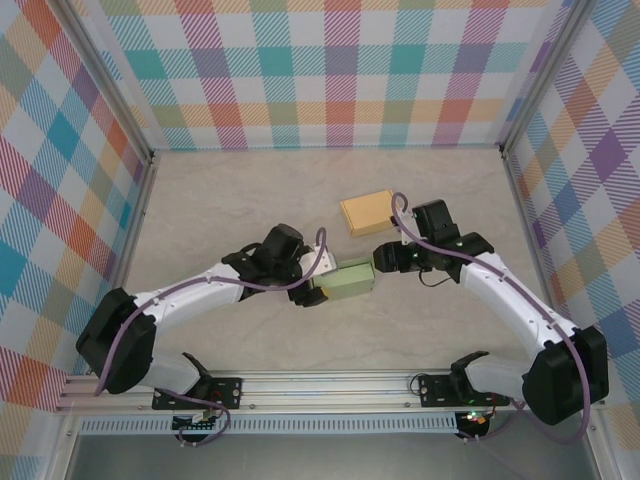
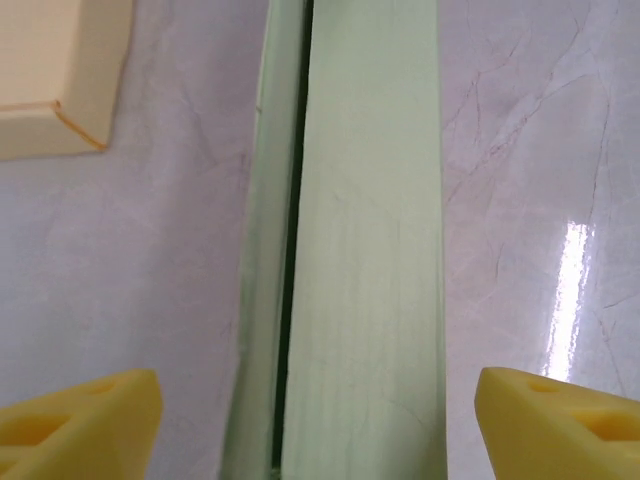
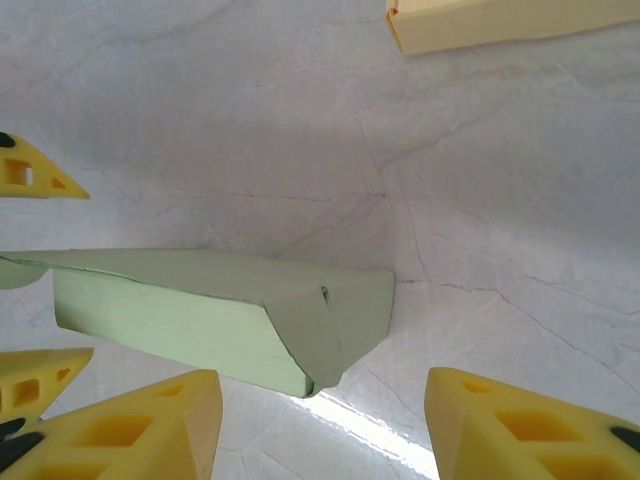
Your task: Fold the paper box
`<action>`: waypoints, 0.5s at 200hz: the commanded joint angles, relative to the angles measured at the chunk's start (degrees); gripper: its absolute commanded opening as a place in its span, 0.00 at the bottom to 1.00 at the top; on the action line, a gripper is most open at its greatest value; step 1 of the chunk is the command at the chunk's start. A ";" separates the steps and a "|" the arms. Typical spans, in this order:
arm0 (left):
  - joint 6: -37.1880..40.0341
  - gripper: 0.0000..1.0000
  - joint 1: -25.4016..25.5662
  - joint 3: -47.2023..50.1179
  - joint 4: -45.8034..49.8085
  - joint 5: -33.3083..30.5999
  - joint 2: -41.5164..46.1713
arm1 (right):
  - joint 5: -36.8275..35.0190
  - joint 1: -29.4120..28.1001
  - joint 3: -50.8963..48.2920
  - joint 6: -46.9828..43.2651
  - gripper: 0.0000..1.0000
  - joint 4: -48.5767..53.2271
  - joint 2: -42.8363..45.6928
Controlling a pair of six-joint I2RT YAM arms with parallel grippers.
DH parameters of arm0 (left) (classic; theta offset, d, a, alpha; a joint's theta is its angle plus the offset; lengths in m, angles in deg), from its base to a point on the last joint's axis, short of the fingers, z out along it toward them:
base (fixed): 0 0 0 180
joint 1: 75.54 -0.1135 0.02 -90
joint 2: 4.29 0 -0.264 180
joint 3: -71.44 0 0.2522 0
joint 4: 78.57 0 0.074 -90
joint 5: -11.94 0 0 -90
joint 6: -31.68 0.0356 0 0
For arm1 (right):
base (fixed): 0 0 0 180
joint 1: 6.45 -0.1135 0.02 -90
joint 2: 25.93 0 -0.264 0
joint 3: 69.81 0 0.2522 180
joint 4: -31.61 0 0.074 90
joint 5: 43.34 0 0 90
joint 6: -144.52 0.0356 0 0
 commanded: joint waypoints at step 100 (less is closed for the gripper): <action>-37.52 0.69 0.28 -12.18 24.15 -13.05 10.71 | -6.23 -3.71 6.11 -0.96 0.53 5.40 -1.33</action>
